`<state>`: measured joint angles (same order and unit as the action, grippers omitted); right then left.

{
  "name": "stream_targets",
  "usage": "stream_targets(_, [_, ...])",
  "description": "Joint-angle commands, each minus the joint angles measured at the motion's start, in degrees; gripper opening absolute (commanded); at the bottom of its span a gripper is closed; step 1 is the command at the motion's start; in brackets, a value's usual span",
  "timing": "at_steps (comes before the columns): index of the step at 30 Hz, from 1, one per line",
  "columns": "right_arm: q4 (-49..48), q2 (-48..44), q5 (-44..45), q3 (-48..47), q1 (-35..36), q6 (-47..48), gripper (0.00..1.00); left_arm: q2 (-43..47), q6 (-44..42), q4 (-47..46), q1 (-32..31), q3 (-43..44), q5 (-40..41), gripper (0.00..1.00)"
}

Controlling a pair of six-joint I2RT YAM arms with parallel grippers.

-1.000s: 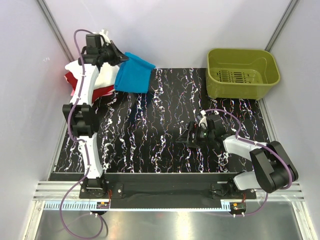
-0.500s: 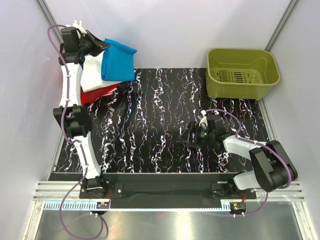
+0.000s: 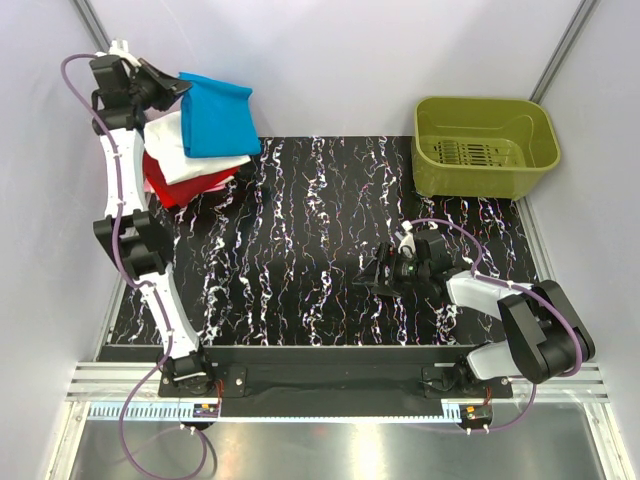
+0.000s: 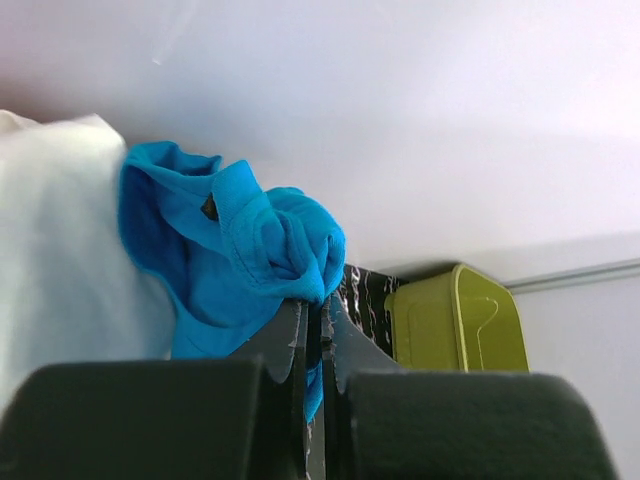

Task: Fold and stack the t-shirts
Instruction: Neatly place the folded tshirt to the corner

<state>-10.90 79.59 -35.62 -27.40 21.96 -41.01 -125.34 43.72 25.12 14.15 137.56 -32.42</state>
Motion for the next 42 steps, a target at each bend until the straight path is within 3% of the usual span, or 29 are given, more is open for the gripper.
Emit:
stream_targets(1, [-2.11, 0.3, -0.95, 0.06, -0.51, -0.03, 0.89, 2.38, 1.89, -6.05, 2.28, 3.25, -1.85, 0.0])
stream_targets(15, [-2.46, 0.48, -1.47, 0.06, -0.77, -0.21, 0.89, 2.03, -2.41, -1.93, 8.17, 3.16, 0.6, 0.0])
stream_targets(23, [-2.64, 0.74, -1.82, 0.15, -0.95, -0.12, 0.89, -0.69, -7.6, 5.63, 9.49, 3.68, 9.13, 0.0])
stream_targets(32, [-3.69, 1.09, -2.79, 0.5, -1.56, -0.56, 0.89, -2.1, -10.76, 9.24, 10.98, 0.26, 19.76, 0.08])
stream_targets(35, [-3.87, 1.27, -3.06, 0.59, -1.74, -0.56, 0.89, -3.15, -10.85, 8.71, 11.86, -0.62, 20.21, 0.23])
stream_targets(36, [-4.04, 1.35, -3.23, 0.59, -1.83, -0.64, 0.89, -3.59, -11.03, 8.63, 12.12, -0.28, 20.21, 0.33])
stream_targets(39, [-4.31, 1.71, -3.49, 0.59, -2.0, -0.73, 0.89, -4.74, -11.29, 8.54, 12.57, -0.01, 19.07, 0.41])
stream_targets(40, [-4.31, 1.71, -3.58, 0.68, -2.18, -0.65, 0.89, -4.83, -11.47, 8.54, 12.65, -0.09, 18.89, 0.52])
stream_targets(42, [-4.4, 1.79, -3.58, 0.59, -2.09, -0.73, 0.9, -4.74, -11.56, 8.89, 12.66, -0.1, 18.89, 0.6])
